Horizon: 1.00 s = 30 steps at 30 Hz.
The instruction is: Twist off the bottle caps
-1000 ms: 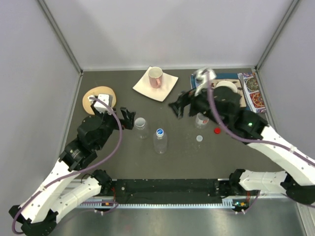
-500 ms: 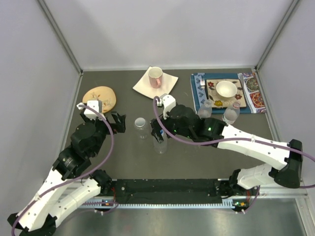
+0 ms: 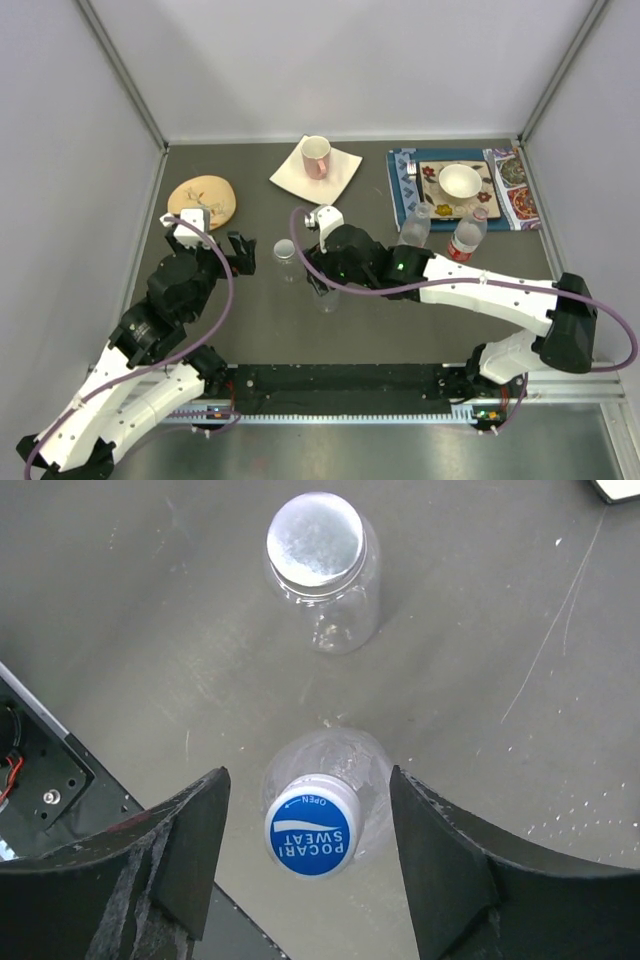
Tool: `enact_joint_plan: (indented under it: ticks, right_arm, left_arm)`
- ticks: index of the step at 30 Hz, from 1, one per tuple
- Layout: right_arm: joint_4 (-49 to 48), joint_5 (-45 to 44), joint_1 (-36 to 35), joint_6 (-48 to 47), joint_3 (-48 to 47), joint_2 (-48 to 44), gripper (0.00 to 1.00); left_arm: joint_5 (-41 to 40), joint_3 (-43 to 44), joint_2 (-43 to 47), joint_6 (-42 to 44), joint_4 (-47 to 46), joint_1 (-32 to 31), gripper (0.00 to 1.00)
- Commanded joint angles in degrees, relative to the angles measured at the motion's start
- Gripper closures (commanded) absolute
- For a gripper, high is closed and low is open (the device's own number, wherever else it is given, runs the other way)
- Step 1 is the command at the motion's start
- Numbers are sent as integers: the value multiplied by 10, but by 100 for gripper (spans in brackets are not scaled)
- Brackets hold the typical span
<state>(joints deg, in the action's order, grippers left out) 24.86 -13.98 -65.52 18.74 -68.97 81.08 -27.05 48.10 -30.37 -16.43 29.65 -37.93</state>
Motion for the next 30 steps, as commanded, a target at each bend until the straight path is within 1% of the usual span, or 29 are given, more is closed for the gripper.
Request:
enact_joint_plan:
  ticks: [1, 2, 5, 6, 8, 9, 11, 12, 14, 15, 16, 18, 20, 22, 23, 24, 25, 26, 27, 28, 29, 30]
  right_arm:
    - [-24, -23, -8, 15, 5, -3, 37]
    - [-24, -25, -8, 16, 7, -4, 38]
    - [-24, -29, -7, 21, 16, -8, 48]
    - [-24, -29, -8, 22, 17, -10, 58]
    - [-23, -28, -7, 21, 21, -17, 67]
    - [-22, -29, -8, 22, 21, -21, 76]
    - [-14, -28, -8, 23, 16, -35, 84]
    - [-10, -32, -8, 23, 12, -54, 91]
    - [8, -46, -8, 13, -13, -76, 94]
    - [14, -67, -8, 6, -26, -89, 98]
    - [24, -81, -8, -10, -58, -107, 100]
    - [40, -117, -7, -24, -91, -124, 100]
    - [62, -133, 1, -34, -145, -133, 100]
    - [79, -136, 19, -22, -193, -131, 100]
    - [86, -114, 47, -14, -205, -131, 100]
    - [95, -90, 65, 13, -213, -131, 100]
    - [96, -56, 85, 29, -217, -135, 100]
    - [94, 29, 134, 51, -216, -139, 100]
    - [88, 61, 151, 82, -213, -140, 100]
    - [83, 83, 166, 92, -203, -145, 100]
    - [78, 112, 180, 97, -197, -152, 100]
    - [75, 123, 186, 106, -193, -156, 100]
  left_arm:
    - [2, -8, 6, -4, -12, 0, 1]
    - [4, -10, 6, -4, -12, 0, 1]
    - [6, -12, 5, -5, -13, 0, 1]
    - [8, -13, 4, -5, -14, 0, 1]
    - [8, -14, 4, -5, -15, 0, 1]
    - [7, -14, 4, -5, -15, 1, 1]
    - [7, -12, 1, -3, -16, 1, 1]
    - [7, -9, 0, 0, -16, 1, 1]
    - [7, 0, -4, 9, -26, 0, 1]
    - [14, 3, -5, 14, -32, 0, 1]
    - [17, 15, -7, 19, -40, 0, 1]
    - [32, 32, -18, 25, -63, 0, 1]
    - [49, 62, -36, 25, -85, 1, 1]
    - [79, 91, -52, 28, -123, 1, 1]
    - [94, 105, -78, 30, -129, 3, 1]
    - [109, 121, -95, 30, -123, 11, 1]
    - [135, 152, -113, 14, -119, 19, 1]
    - [176, 163, -142, 4, -118, 31, 1]
    - [228, 169, -149, -11, -127, 70, 1]
    - [365, 167, -155, -53, -169, 93, 1]
    - [419, 162, -164, -79, -201, 111, 1]
    - [463, 158, -169, -104, -227, 137, 1]
